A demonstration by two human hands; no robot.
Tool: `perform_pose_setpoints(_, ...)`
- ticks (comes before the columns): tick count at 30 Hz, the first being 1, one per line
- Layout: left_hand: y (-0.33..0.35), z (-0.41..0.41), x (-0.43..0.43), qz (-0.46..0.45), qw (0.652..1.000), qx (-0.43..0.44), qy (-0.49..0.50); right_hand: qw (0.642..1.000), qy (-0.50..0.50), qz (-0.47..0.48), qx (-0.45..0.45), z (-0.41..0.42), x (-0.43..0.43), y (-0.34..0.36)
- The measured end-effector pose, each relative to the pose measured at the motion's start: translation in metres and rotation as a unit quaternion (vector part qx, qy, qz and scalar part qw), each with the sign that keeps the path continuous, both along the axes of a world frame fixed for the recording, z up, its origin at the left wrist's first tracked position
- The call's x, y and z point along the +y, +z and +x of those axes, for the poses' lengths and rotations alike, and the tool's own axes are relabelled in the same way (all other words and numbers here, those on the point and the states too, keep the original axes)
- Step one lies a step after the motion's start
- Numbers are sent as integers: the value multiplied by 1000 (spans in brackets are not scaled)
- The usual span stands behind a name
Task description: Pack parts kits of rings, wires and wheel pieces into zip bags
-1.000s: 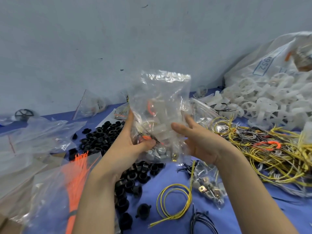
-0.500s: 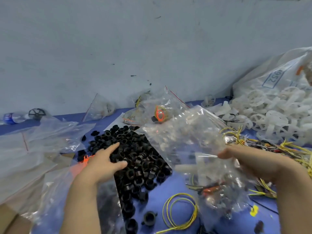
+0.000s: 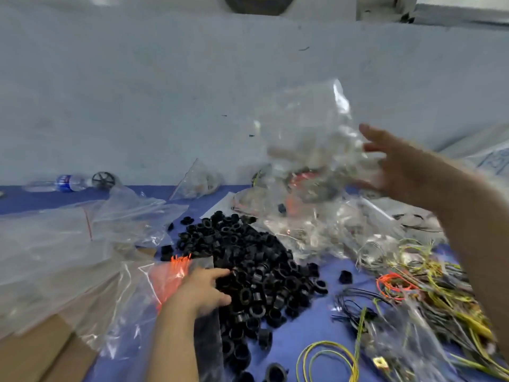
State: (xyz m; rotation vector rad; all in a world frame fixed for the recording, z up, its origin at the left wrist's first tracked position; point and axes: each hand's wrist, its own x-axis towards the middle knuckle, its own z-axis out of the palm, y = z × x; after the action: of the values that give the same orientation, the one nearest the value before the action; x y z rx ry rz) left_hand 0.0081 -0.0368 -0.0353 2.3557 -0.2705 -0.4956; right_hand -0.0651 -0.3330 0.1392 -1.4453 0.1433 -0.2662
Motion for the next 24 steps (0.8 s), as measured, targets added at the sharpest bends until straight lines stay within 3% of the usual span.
perform_pose_setpoints(2, -2, 0, -1, 20, 1000, -10, 0, 988, -104, 102, -49, 10, 8, -8)
perform_pose_setpoints(4, -3, 3, -2, 23, 1000, 0, 11, 981, -170, 86, -41, 15, 21, -37)
perform_pose_setpoints(8, -1, 5, 0, 28, 999, -28, 22, 982, -38, -134, 130, 4, 46, -137)
perform_pose_setpoints(10, 3, 6, 1, 12, 996, -63, 64, 949, 55, -242, 195, -1, 55, -169)
perform_pose_setpoints(13, 10, 8, 2, 22, 979, -136, 153, 881, 58, -436, 171, -2, 64, -194)
perform_pose_setpoints(16, 21, 1, -4, -86, 950, -192, 231, 845, 7, -518, 131, -5, 68, -201)
perform_pose_setpoints(19, 38, -12, -17, -209, 923, -225, 229, 858, -8, -503, 107, -6, 64, -195)
perform_pose_setpoints(22, 52, -24, -38, -340, 902, -181, 197, 880, -27, -458, 126, -10, 53, -185)
perform_pose_setpoints(24, 58, -35, -53, -405, 891, -124, 166, 867, -27, -479, 135, -16, 47, -183)
